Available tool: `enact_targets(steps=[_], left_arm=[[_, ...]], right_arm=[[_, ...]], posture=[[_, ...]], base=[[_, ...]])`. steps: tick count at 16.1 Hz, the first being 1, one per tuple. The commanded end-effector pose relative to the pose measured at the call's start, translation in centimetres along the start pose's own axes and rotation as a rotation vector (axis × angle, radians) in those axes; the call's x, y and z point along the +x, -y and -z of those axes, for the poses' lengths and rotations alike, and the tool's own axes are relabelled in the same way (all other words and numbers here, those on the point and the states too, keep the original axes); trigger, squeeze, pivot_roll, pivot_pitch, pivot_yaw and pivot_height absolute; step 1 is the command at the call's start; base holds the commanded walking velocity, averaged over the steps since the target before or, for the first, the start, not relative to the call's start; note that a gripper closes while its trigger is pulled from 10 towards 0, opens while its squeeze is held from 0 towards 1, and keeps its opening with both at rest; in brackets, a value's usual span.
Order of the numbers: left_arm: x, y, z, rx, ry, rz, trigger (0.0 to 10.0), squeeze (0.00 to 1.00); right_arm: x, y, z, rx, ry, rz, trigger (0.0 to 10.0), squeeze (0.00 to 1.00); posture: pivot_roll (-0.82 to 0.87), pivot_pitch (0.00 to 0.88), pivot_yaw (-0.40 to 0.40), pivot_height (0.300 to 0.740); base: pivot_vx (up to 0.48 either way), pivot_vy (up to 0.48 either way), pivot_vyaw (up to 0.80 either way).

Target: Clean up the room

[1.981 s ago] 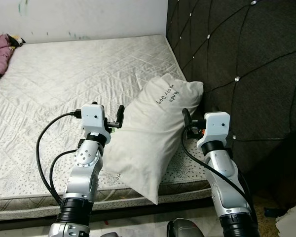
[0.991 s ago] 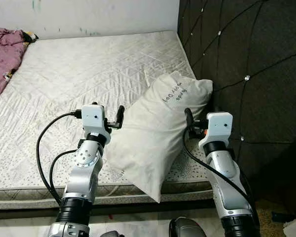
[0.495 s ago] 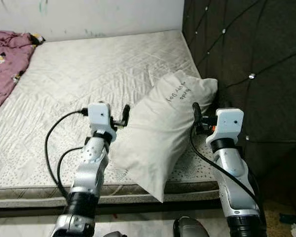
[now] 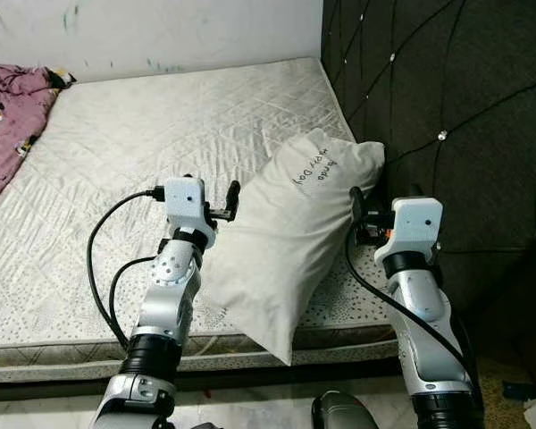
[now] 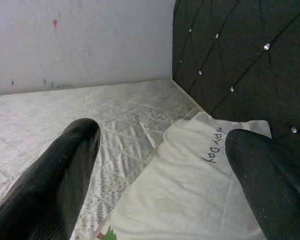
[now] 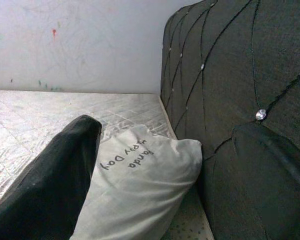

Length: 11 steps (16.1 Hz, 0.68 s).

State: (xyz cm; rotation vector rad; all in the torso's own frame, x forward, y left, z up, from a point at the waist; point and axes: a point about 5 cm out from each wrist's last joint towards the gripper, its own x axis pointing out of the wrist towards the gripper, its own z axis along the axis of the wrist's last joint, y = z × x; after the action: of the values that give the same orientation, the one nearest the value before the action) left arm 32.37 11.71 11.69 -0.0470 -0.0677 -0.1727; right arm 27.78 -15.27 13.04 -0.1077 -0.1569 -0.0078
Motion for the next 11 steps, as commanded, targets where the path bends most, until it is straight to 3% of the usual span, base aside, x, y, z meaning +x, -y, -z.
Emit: enact_targets(steps=[1, 3, 5, 11], left_arm=[[0.2, -0.7, -0.3, 0.002, 0.011, -0.024, 10.0, 0.0], [0.0, -1.4, -0.4, 0.005, 0.018, -0.057, 10.0, 0.0], [-0.7, -2.5, -0.3, 0.014, 0.023, -0.108, 10.0, 0.0], [-0.5, -3.8, -1.2, 0.043, 0.063, -0.153, 10.0, 0.0]], right_arm=[[0.2, -0.3, -0.2, 0.007, 0.001, -0.006, 10.0, 0.0], [0.8, -0.7, -0.1, 0.008, 0.0, -0.034, 10.0, 0.0], [1.7, -1.4, -0.2, 0.007, 0.01, -0.089, 10.0, 0.0], [3.8, -2.4, -0.7, 0.048, 0.029, -0.126, 10.0, 0.0]], posture=[[-0.22, 0.0, 0.09, 0.74], [-0.17, 0.0, 0.062, 0.74], [-0.12, 0.0, 0.04, 0.74], [-0.06, 0.0, 0.011, 0.74]], base=[[0.0, 0.0, 0.0], [0.0, 0.0, 0.0], [0.0, 0.0, 0.8], [0.0, 0.0, 0.0]])
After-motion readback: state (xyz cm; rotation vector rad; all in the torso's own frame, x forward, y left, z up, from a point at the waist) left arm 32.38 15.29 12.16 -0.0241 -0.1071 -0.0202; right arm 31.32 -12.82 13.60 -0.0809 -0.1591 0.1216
